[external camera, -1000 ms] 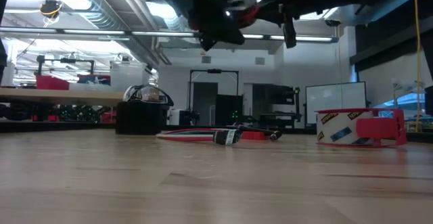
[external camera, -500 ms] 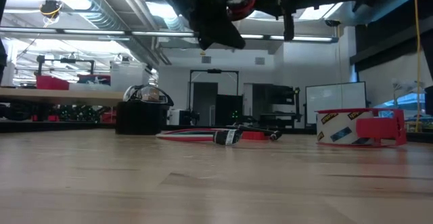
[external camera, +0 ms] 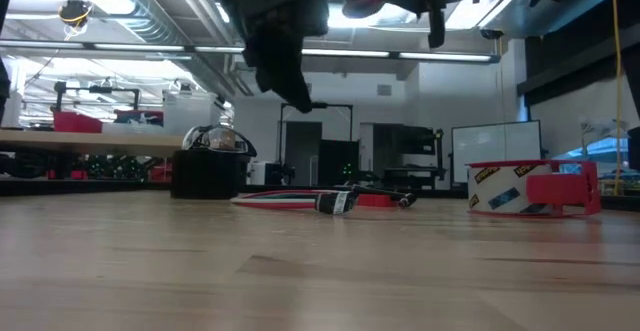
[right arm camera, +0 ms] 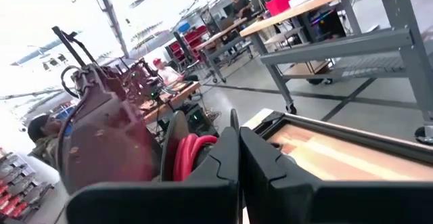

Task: Coil cords
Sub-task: Coil the red wire onto the spool

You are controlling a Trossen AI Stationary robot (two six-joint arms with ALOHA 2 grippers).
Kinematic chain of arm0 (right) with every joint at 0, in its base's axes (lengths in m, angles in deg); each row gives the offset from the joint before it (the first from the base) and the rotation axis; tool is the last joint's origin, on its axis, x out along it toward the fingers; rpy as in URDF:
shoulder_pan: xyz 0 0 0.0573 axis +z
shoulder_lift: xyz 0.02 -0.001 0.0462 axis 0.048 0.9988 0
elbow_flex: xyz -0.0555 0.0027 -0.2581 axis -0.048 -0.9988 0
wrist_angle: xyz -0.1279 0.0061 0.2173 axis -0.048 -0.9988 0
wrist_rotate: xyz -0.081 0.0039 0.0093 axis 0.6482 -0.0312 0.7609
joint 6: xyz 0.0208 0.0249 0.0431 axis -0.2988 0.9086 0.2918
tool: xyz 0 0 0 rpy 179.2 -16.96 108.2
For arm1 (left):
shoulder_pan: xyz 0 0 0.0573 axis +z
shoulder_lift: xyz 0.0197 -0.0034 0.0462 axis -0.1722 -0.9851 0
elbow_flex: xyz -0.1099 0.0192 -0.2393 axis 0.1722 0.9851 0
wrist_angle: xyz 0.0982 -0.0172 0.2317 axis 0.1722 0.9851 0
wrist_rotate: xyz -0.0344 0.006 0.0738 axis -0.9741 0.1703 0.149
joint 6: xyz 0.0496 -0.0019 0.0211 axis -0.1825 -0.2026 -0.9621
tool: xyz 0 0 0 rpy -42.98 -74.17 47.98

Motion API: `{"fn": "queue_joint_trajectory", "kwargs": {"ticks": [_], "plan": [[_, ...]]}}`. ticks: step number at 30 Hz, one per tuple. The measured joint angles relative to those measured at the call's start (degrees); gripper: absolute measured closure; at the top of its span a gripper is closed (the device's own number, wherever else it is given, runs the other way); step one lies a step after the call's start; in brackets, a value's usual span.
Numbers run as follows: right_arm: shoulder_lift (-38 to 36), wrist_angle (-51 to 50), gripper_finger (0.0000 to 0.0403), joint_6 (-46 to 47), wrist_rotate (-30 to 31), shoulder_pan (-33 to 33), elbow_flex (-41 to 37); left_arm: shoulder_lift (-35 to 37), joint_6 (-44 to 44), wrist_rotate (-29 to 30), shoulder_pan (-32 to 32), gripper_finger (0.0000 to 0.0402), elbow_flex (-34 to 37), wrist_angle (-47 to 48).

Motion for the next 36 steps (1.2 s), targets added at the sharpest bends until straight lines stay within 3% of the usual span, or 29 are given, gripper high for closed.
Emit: {"fn": "queue_joint_trajectory", "kwargs": {"ticks": [5,13,17,20,27,30,32,36], "plan": [[-1.9,-3.1,0.0402,-0.5,1.4,0.0,0.0,0.0,0.8,6.7,-2.4,0.04,0.0,-2.0],[-3.0,-7.1,0.0402,-0.5,1.3,0.0,0.0,1.3,7.1,32.4,-6.6,0.04,0.0,-3.1],[-3.0,-9.5,0.0402,-0.1,0.3,0.0,0.0,3.1,2.7,45.5,-9.0,0.04,0.0,-7.1],[-3.0,-12.1,0.0402,0.8,-1.2,0.0,0.0,5.9,-2.8,50.7,-9.9,0.04,0.0,-10.2],[-3.0,-16.4,0.0402,1.1,-2.9,0.0,0.0,10.1,-8.5,51.1,-7.0,0.04,-0.1,-11.3],[-3.0,-16.6,0.0402,1.1,-4.3,0.0,0.0,10.2,-8.5,47.6,-4.2,0.0394,-0.3,-11.5],[-3.0,-16.6,0.0402,1.1,-5.9,0.0,0.0,10.1,-6.5,39.9,-1.8,0.0378,-0.3,-13.2],[-3.0,-17.1,0.0402,1.1,-7.2,0.1,0.0,9.9,-1.5,18.0,3.3,0.0335,-0.3,-20.9]]}}
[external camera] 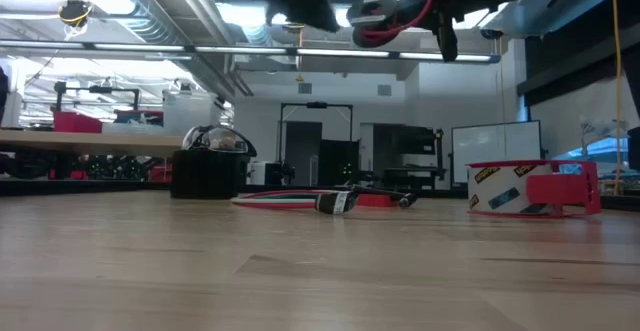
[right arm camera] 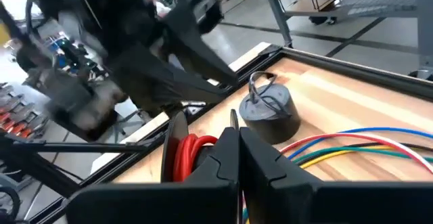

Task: Coil cords
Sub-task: Coil the red wire onto the spool

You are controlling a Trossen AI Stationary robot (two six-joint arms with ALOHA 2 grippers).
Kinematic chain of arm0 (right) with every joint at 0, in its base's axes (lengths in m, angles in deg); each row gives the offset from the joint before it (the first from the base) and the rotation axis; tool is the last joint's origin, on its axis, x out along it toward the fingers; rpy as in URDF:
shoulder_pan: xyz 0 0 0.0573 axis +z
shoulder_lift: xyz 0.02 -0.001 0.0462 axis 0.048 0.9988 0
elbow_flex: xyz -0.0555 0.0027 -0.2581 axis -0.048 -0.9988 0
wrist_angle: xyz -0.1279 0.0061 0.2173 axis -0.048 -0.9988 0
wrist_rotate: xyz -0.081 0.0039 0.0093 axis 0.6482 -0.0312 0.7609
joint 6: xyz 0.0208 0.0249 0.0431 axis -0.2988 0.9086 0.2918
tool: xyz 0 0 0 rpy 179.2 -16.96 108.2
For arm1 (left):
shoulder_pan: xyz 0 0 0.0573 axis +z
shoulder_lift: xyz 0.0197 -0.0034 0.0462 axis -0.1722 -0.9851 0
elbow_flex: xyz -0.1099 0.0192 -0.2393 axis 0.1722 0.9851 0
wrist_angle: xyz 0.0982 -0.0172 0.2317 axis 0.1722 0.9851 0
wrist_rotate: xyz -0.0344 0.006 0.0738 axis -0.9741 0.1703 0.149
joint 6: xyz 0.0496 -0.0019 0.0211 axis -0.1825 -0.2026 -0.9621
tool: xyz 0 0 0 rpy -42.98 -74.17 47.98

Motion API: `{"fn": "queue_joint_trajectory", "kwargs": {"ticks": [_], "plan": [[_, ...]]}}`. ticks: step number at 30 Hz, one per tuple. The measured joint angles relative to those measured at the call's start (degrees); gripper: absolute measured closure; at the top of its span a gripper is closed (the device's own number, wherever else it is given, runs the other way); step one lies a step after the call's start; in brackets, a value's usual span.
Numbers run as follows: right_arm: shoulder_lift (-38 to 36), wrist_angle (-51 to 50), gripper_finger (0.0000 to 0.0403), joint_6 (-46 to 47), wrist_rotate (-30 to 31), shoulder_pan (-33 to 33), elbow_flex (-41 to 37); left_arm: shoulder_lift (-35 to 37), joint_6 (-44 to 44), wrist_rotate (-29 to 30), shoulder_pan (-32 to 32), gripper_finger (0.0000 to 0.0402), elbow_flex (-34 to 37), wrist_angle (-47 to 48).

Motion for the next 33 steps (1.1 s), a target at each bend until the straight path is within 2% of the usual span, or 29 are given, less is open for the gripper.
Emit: {"fn": "queue_joint_trajectory", "kwargs": {"ticks": [2,5,8,12,18,22,28,33], "plan": [[0.0,-1.6,0.0402,0.0,0.0,0.0,0.0,0.0,-0.5,-7.3,1.7,0.0322,-0.1,-4.2],[0.0,-2.9,0.0402,0.0,0.0,0.0,0.0,0.0,-2.3,-12.0,2.9,0.0315,-0.1,-10.4],[0.0,-4.3,0.0402,0.0,0.0,0.0,0.0,0.1,-2.5,-12.4,3.4,0.0314,-0.1,-13.2],[0.0,-4.4,0.0402,0.0,0.0,0.0,0.0,0.1,-0.7,-12.5,3.7,0.0308,-0.1,-12.0],[0.0,-4.3,0.0402,0.0,0.0,0.0,0.0,-2.1,6.7,-17.0,3.0,0.0262,-0.1,-14.1],[0.0,-4.4,0.0402,0.0,0.0,0.0,0.0,-4.4,7.1,-19.0,1.8,0.0237,-0.1,-21.0],[0.0,-4.5,0.0402,0.0,0.0,0.0,0.0,-4.7,5.3,-19.1,1.2,0.0231,-0.1,-28.5],[0.0,-4.3,0.0402,0.0,0.0,0.0,0.0,-4.9,10.4,-22.9,1.3,0.0231,-0.1,-30.3]]}}
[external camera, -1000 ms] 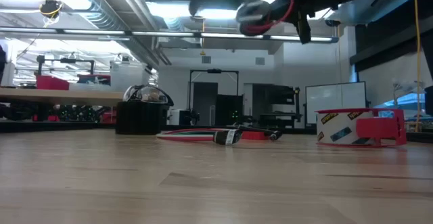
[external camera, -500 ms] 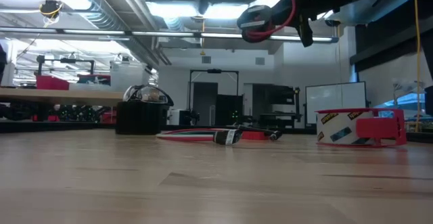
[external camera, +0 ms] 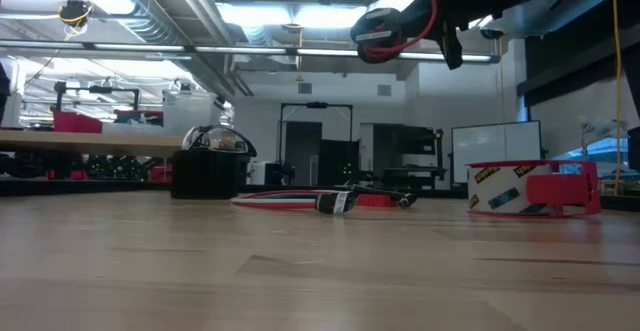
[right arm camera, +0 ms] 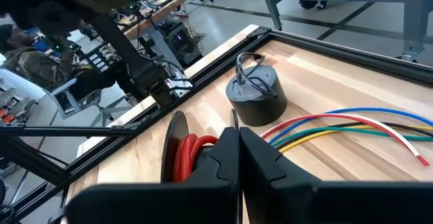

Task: Coil cords
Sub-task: Coil the red wire onto the spool

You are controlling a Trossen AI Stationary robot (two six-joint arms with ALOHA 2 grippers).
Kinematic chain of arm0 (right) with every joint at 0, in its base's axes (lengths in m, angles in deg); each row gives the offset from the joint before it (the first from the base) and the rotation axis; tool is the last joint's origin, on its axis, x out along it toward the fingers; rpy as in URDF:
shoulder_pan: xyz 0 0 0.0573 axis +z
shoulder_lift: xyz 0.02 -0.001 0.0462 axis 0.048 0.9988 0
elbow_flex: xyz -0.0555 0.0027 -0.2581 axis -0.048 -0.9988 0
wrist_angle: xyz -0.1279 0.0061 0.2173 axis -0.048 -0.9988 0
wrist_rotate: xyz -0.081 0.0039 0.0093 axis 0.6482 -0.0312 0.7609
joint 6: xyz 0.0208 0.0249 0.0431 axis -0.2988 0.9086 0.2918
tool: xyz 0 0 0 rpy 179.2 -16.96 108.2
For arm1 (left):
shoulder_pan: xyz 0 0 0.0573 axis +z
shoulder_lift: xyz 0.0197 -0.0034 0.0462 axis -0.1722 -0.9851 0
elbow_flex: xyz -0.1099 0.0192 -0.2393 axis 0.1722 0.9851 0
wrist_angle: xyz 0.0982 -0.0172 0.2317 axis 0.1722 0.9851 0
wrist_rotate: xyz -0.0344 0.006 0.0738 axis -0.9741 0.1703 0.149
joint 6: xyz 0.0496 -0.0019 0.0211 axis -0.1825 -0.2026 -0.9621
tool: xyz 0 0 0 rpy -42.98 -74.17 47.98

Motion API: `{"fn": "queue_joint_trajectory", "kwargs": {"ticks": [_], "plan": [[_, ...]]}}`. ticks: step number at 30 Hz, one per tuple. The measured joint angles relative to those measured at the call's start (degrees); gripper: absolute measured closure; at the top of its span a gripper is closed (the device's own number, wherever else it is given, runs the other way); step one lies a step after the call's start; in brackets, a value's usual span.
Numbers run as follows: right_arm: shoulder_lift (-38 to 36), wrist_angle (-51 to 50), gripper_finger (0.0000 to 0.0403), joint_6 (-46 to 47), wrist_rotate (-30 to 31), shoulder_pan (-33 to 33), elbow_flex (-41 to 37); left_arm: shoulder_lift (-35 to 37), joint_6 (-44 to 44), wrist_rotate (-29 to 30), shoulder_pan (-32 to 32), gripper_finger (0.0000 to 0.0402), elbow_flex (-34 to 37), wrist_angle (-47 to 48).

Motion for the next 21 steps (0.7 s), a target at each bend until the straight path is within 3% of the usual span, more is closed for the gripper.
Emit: {"fn": "queue_joint_trajectory", "kwargs": {"ticks": [12,21], "plan": [[0.0,0.4,0.0402,0.0,0.0,0.0,0.0,-1.2,0.9,-3.4,-1.5,0.0231,-0.3,-3.2],[0.0,0.5,0.0402,0.0,0.0,0.0,0.0,-5.7,-1.7,-3.6,-1.7,0.0231,-4.2,-2.9]]}}
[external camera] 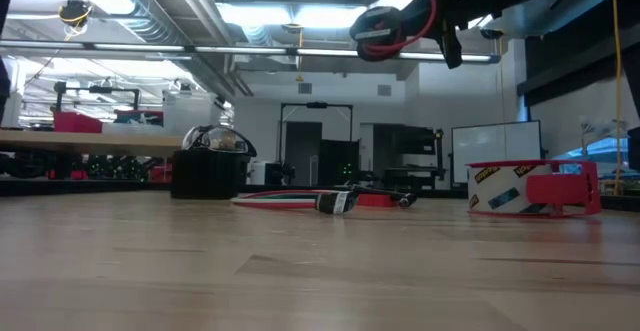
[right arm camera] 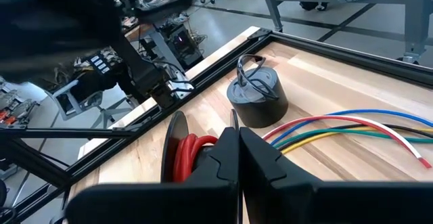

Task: Coil cords
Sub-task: Coil the red wire onto the spool

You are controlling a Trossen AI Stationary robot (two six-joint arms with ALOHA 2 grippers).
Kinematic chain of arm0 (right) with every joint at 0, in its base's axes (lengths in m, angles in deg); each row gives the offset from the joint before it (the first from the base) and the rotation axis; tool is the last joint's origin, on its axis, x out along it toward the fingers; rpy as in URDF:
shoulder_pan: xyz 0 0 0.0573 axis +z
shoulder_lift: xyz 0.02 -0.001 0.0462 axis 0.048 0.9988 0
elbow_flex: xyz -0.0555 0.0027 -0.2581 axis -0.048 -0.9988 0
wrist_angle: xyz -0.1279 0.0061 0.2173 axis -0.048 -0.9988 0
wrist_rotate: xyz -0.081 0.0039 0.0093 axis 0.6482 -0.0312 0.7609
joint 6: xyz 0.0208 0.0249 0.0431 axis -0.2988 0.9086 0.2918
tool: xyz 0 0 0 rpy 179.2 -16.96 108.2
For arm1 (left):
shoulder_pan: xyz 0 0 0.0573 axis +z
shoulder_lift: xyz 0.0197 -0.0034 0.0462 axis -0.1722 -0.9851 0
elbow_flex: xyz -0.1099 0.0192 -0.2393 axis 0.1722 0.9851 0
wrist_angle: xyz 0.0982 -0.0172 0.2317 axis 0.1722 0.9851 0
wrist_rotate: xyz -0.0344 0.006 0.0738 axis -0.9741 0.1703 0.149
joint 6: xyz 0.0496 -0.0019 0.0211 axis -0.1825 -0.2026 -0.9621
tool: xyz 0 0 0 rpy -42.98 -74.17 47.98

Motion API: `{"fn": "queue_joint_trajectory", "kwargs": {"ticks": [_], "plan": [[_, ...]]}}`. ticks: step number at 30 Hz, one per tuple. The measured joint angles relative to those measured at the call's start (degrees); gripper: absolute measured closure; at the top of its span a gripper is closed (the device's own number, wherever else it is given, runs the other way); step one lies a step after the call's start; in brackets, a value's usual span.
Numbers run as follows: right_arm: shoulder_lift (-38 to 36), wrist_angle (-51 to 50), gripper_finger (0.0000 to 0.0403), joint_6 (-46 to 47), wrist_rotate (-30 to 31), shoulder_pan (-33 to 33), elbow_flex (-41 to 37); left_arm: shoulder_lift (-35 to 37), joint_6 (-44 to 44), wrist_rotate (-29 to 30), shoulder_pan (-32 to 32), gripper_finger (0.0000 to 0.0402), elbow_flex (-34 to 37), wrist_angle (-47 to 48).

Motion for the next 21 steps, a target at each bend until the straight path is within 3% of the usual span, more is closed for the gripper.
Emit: {"fn": "queue_joint_trajectory", "kwargs": {"ticks": [21], "plan": [[0.3,0.9,0.0402,1.7,-1.1,0.0,0.0,-2.6,0.3,-0.1,0.6,0.0231,-3.4,-0.2]]}}
